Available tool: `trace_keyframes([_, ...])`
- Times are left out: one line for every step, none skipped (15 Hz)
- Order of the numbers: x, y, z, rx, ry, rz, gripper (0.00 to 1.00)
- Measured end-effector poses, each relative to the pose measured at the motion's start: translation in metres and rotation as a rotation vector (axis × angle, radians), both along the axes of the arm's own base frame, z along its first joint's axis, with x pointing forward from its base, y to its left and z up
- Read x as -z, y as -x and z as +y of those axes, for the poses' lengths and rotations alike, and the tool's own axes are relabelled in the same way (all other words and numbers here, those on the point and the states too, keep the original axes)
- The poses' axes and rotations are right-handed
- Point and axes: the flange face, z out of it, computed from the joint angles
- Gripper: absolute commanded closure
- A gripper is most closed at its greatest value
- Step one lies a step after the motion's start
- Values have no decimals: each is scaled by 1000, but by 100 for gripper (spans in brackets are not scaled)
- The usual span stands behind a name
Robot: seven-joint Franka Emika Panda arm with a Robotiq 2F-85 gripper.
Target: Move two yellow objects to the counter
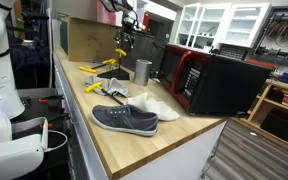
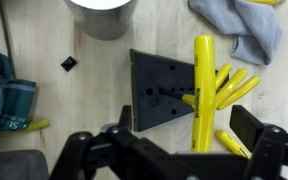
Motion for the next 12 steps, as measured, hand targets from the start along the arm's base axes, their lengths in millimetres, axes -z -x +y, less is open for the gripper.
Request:
trace_keyframes([-5,2,-1,0,-2,-11,0])
trace_keyframes([-8,4,-2,1,-4,-20,0])
trace_keyframes([-11,7,-3,3,-3,-26,0])
trace_keyframes([-12,10,-5,12,-2,-34,0])
trace_keyframes([-11,13,-7,19,-1,-41,0])
trace_keyframes([-8,17,-8,31,-1,-50,0])
trace_keyframes([-4,20,-8,46,-1,-66,0])
trace_keyframes([0,23,-9,61,-1,-86,0])
trace_keyframes([6,25,-10,83,-3,-109,0])
trace_keyframes([10,27,-10,85,-2,-107,0])
trace_keyframes([11,27,-9,84,-2,-106,0])
trace_keyframes([11,27,-9,84,-2,-106,0])
